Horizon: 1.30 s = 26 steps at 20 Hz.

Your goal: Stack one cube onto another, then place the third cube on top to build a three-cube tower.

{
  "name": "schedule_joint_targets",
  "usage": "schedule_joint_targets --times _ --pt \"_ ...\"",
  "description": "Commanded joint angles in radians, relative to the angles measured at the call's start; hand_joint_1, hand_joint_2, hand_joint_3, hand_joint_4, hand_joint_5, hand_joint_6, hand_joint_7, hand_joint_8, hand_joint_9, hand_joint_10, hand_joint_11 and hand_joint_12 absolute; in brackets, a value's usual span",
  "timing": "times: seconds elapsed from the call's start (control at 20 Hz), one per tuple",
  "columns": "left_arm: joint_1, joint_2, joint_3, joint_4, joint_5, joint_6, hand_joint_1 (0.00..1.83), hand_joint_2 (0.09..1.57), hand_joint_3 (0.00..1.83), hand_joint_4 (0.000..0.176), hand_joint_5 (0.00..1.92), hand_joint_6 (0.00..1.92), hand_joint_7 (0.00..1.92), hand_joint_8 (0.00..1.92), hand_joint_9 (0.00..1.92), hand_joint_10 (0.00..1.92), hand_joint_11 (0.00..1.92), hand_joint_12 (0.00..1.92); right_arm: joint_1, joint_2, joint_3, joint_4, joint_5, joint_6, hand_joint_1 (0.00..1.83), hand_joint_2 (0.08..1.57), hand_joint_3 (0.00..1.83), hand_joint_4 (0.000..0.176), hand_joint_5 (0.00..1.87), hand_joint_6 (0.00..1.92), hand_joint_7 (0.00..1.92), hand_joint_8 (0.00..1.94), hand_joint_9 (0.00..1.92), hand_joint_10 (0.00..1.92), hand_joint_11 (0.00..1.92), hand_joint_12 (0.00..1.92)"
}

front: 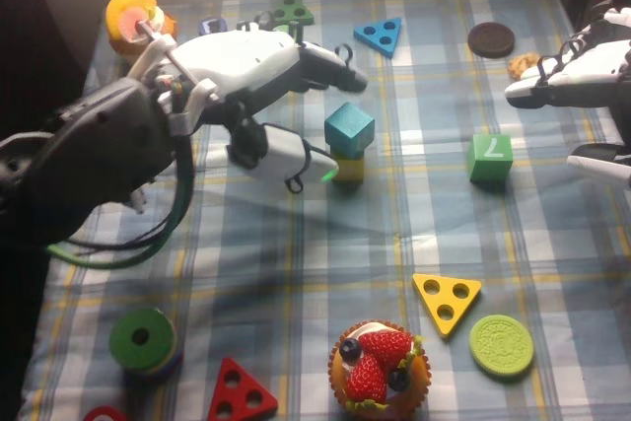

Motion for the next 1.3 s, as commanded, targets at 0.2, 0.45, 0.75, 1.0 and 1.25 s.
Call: schedule_joint_targets --times 0.2,0.45,0.75,1.0,1.25 --pt "0.035 0.111 -0.126 0.098 -0.255 -0.068 0.68 0.97 0.0 0.176 0.12 0.01 0.19 0.0 0.21 0.0 0.0 0.01 0.024 -0.018 0.008 0.022 0.116 0.008 0.83 1.19 0.0 0.0 0.5 0.0 0.55 0.0 0.54 0.0 0.07 1.09" --pt "0.166 0.281 -0.289 0.193 -0.499 -0.265 0.6 0.89 0.0 0.176 0.06 0.0 0.15 0.0 0.21 0.01 0.04 0.02 0.113 -0.079 0.057 -0.017 0.012 0.008 0.83 1.06 0.0 0.0 0.52 0.0 0.56 0.0 0.54 0.0 0.04 1.17" --pt "0.235 0.331 -0.339 0.207 -0.631 -0.363 0.63 0.83 0.0 0.176 0.07 0.0 0.15 0.0 0.18 0.01 0.13 0.07 0.166 -0.14 0.123 -0.043 -0.128 0.008 0.82 1.0 0.0 0.0 0.52 0.01 0.58 0.0 0.59 0.0 0.18 0.99" --pt "0.265 0.344 -0.343 0.195 -0.7 -0.445 0.63 0.86 0.0 0.176 0.1 0.01 0.16 0.0 0.17 0.0 0.15 0.21 0.208 -0.196 0.174 -0.069 -0.218 0.007 0.82 0.99 0.0 0.0 0.59 0.01 0.66 0.02 0.67 0.02 0.26 0.97" --pt "0.266 0.346 -0.348 0.195 -0.704 -0.448 0.63 0.86 0.0 0.176 0.11 0.0 0.16 0.0 0.16 0.0 0.0 0.52 0.227 -0.203 0.182 -0.071 -0.259 -0.019 0.89 1.01 0.0 0.0 0.69 0.01 0.76 0.01 0.77 0.02 0.31 1.06"
